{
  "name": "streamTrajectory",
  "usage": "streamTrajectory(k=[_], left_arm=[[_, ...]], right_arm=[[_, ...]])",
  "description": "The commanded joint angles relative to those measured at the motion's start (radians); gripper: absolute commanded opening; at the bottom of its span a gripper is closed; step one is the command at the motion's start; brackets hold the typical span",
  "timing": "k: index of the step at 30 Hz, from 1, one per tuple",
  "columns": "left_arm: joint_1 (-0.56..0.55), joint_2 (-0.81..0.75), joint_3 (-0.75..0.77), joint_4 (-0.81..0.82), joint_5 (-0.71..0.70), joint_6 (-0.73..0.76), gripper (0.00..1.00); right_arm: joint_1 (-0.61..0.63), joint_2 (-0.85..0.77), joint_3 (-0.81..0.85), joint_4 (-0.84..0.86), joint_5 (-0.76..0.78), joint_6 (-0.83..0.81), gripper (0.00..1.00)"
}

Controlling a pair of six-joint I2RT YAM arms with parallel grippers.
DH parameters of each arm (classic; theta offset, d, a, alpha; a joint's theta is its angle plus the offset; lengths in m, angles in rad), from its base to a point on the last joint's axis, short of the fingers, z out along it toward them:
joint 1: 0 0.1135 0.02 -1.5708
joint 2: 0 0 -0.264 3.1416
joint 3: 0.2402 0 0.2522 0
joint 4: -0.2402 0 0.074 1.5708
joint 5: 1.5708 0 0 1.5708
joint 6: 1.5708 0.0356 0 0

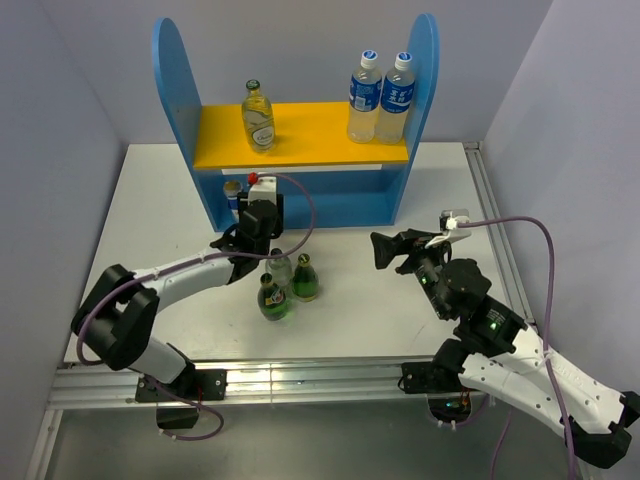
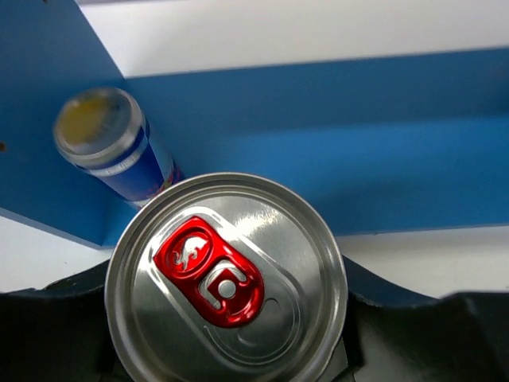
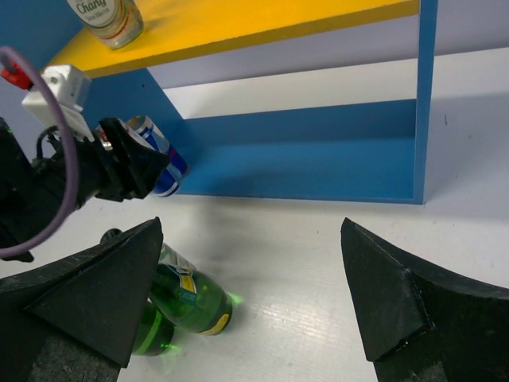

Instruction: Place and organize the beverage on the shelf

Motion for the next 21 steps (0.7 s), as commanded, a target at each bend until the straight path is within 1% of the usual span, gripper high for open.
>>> streamTrajectory(k=[1,3,7,9,13,15,17,21], left_arm=[[0.02,0.014,-0.021,0.215,0.019,-0.002,0.0],[0.031,0.034,-0.058,0.267,0.031,-0.004,0.0],[0.066,0.083,-0.078,0.352,0.065,-0.031,0.0],[0.09,0.115,-0.085,0.38,0.103,-0.043,0.0],[0.12,0.18,-0.075,0.438,0.106,-0.045,0.0],[0.135,0.219,-0.052,0.439,0.11,-0.057,0.0],[0.149,0.238,-0.05,0.476,0.132,-0.062,0.0],[0.176,0.302,-0.032,0.516,0.12,-0.059,0.0]], right_arm=[[0.006,0.011,-0.007,0.038,0.001,-0.004,1.0],[0.006,0.015,-0.008,0.043,-0.004,-0.004,1.0],[0.006,0.027,-0.01,0.043,-0.008,-0.003,1.0],[0.006,0.035,-0.013,0.047,-0.01,-0.004,1.0],[0.006,0.043,-0.013,0.05,-0.011,-0.006,1.0],[0.005,0.05,-0.014,0.052,-0.011,-0.007,1.0],[0.006,0.052,-0.011,0.053,-0.013,-0.007,1.0],[0.005,0.061,-0.013,0.055,-0.017,-0.009,1.0]])
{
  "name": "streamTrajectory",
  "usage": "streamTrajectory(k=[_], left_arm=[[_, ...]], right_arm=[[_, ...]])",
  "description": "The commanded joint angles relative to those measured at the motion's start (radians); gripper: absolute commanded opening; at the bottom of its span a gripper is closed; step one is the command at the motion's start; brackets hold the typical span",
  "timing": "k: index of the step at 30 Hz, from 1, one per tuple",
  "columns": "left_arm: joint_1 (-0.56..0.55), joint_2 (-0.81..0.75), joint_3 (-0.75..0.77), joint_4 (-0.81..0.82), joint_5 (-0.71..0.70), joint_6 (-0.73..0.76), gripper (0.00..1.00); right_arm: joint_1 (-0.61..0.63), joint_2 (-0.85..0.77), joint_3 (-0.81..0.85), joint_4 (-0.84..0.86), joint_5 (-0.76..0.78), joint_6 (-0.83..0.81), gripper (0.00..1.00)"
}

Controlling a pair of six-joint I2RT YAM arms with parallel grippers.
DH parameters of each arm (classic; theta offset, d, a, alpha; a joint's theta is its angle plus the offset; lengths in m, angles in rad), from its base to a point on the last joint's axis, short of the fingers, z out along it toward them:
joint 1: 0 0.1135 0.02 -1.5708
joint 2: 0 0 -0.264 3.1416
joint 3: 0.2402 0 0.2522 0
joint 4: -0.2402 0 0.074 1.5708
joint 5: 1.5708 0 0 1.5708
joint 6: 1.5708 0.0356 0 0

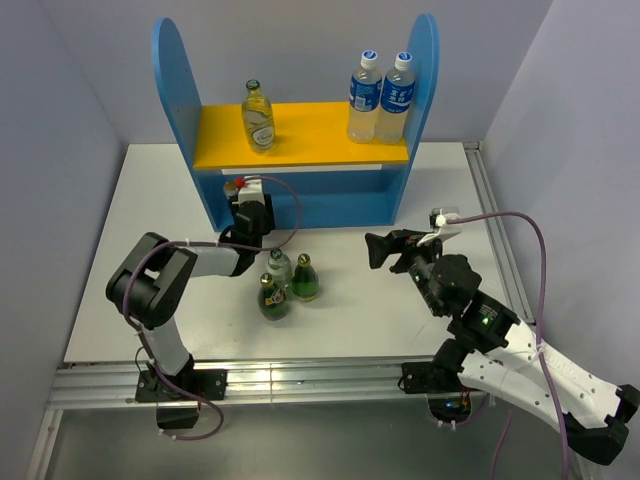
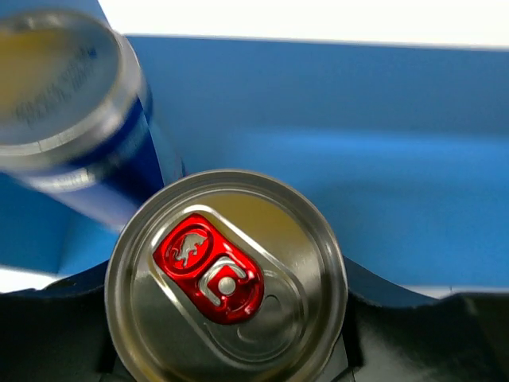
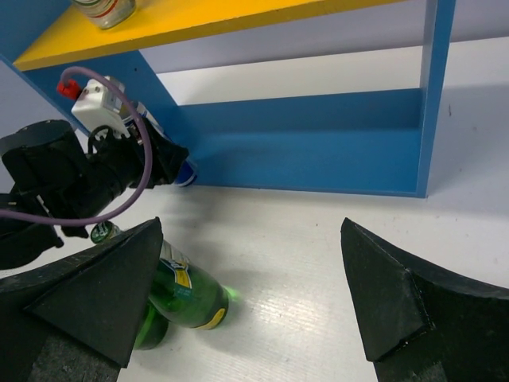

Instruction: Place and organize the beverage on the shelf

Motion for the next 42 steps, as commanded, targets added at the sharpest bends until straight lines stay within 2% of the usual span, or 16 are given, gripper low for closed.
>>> streamTrajectory(k=[1,8,13,15,17,18,20,21,24,28,42], left_arm=[[0.021,0.031,0.06,0.159,0.002,-0.014,0.0],[0.042,0.103,0.122,0.176,-0.018,-0.008,0.0],[0.05,0.157,0.231,0.026,-0.087,-0.034,0.0],[0.05,0.17,0.265,-0.021,-0.067,-0.034,0.0],[0.051,0.177,0.282,-0.05,-0.053,-0.044,0.16],[0.055,0.177,0.284,-0.05,-0.047,-0.048,0.32],[0.056,0.171,0.276,-0.048,-0.035,-0.051,0.46],[0.056,0.168,0.271,-0.048,-0.033,-0.052,0.57],[0.056,0.161,0.267,-0.062,-0.021,-0.051,0.78],[0.056,0.148,0.259,-0.084,-0.012,-0.054,0.88],[0.005,0.01,0.132,-0.122,-0.019,-0.074,0.95]], right_arm=[[0.005,0.009,-0.005,0.041,-0.01,-0.008,1.0],[0.003,0.026,-0.005,0.044,-0.013,-0.008,1.0],[0.005,0.037,-0.004,0.045,-0.013,-0.013,1.0],[0.005,0.038,-0.005,0.045,-0.011,-0.01,1.0],[0.005,0.041,-0.004,0.049,-0.013,-0.011,1.0],[0.005,0.043,-0.004,0.049,-0.013,-0.011,1.0],[0.005,0.043,-0.002,0.049,-0.014,-0.01,1.0],[0.005,0.044,-0.002,0.05,-0.013,-0.01,1.0],[0.005,0.041,-0.004,0.052,-0.016,-0.011,1.0],[0.003,0.037,-0.008,0.055,-0.019,-0.01,1.0],[0.005,-0.019,-0.024,0.053,-0.04,-0.002,1.0]])
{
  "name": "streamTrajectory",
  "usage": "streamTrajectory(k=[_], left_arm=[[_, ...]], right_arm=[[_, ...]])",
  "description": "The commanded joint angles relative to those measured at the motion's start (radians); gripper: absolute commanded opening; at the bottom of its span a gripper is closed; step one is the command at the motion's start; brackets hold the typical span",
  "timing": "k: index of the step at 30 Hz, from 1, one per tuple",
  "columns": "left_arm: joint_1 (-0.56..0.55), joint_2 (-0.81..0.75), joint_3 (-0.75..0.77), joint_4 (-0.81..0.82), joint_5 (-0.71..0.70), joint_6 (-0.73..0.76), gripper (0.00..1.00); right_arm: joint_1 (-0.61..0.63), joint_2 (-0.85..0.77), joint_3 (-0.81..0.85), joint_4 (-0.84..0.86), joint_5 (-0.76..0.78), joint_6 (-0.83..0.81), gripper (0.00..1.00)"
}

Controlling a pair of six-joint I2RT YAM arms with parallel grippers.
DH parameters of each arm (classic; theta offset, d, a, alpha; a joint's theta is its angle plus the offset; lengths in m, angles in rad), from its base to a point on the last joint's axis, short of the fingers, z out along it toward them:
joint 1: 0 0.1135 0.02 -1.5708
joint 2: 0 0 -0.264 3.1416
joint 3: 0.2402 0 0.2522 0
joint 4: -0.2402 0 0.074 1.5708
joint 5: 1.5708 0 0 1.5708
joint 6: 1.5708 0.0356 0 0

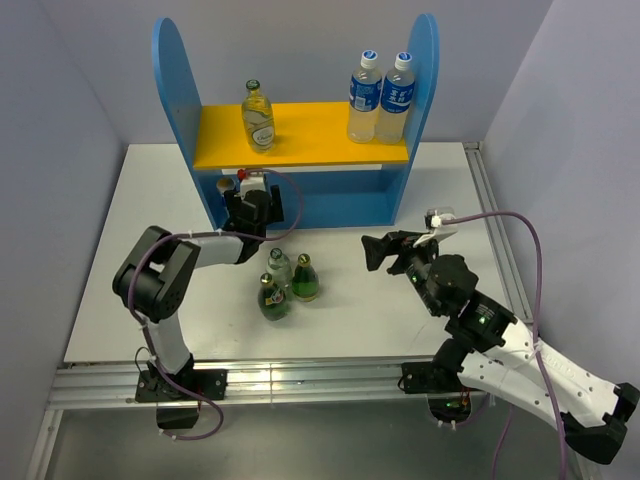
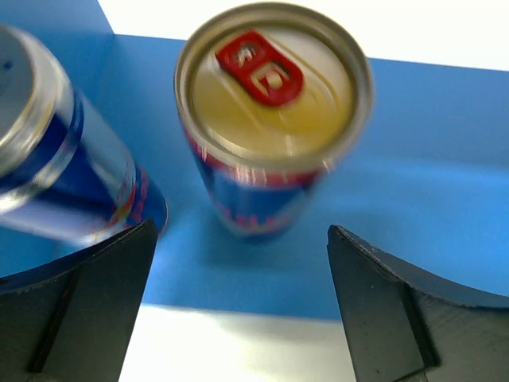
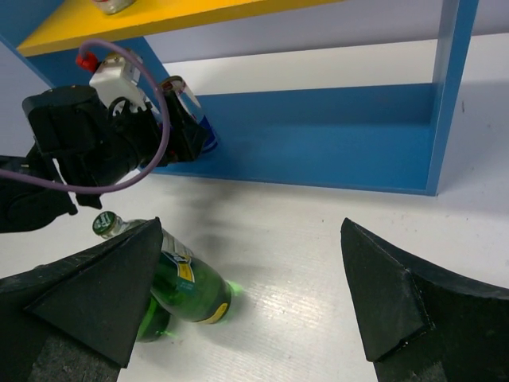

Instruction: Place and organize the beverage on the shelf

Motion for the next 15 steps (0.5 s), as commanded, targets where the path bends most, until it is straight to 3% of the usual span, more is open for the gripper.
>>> streamTrajectory(k=[1,15], left_arm=[[-0.025,-0.086,-0.038,0.001,-0.008,-0.017,0.95],[-0.148,-0.281,-0.111,-0.124,-0.114,-0.034,0.95]], right_arm=[[0.005,-0.025,-0.007,0.035,-0.011,0.002,1.0],[0.006,-0.058,-0.009,0.023,-0.031,0.013,1.0]])
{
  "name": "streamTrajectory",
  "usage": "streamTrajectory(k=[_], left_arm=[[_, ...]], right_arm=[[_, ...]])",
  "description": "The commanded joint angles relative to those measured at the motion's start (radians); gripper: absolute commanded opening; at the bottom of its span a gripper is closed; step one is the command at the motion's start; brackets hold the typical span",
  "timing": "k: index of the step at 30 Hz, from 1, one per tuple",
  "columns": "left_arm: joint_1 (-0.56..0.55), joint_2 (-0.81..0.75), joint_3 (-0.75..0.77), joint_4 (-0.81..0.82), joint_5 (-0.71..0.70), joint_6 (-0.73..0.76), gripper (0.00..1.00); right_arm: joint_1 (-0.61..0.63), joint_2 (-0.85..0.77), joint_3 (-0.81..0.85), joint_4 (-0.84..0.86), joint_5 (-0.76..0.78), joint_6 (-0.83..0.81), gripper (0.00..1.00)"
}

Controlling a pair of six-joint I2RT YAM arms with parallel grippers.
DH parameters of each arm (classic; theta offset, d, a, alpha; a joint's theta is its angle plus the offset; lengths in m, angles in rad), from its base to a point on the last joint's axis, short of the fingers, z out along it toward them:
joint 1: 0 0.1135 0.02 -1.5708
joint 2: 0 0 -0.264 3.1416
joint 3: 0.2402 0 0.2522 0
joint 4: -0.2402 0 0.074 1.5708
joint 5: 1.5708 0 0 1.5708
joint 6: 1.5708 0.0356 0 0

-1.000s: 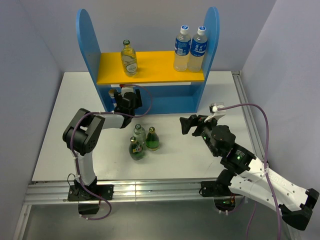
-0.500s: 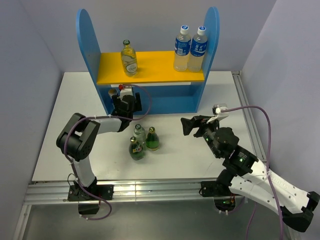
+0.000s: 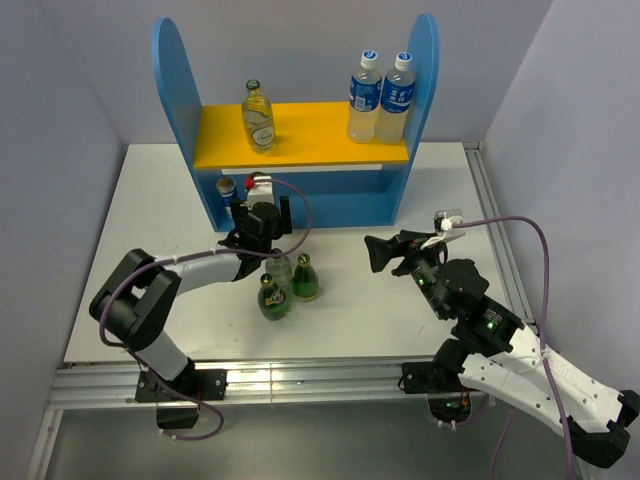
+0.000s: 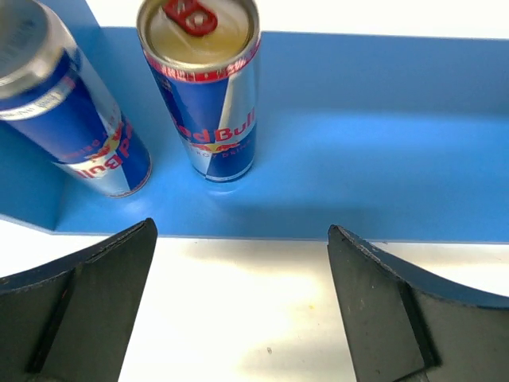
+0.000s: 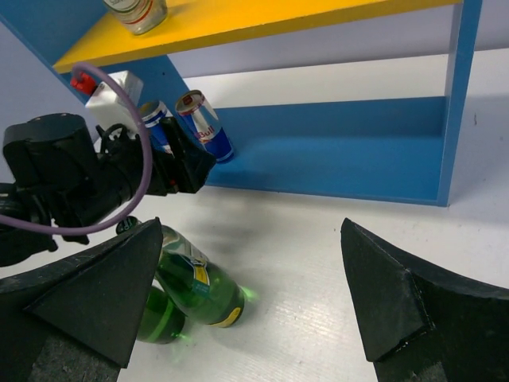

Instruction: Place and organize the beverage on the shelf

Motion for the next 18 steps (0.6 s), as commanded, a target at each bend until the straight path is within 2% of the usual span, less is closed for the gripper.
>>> streamTrajectory(k=[1,10,14,15,18], left_arm=[[-0.021,-0.097,-0.006,-0.034,-0.051,-0.012,0.95],[-0.047,-0.267,0.067,-0.149,0.038,0.054,0.95],[-0.116,-0.391,0.118,-0.293,0.0,0.043,0.95],[-0.134,-0.419,0.13,-0.371,-0.011,0.034,0.95],[-0.209,-0.543,0.106,-0.472,0.006,-0.004,0.95]], right_arm=[[0.005,-0.017,-0.01,0.021,-0.007,0.01,1.0],[0.006,-0.02,-0.008,0.02,-0.004,0.009,1.0],[0.005,-0.023,-0.007,0.015,0.001,0.009,1.0],[0.005,-0.023,-0.007,0.015,0.001,0.009,1.0],[0.006,-0.023,-0.01,0.017,0.001,0.01,1.0]])
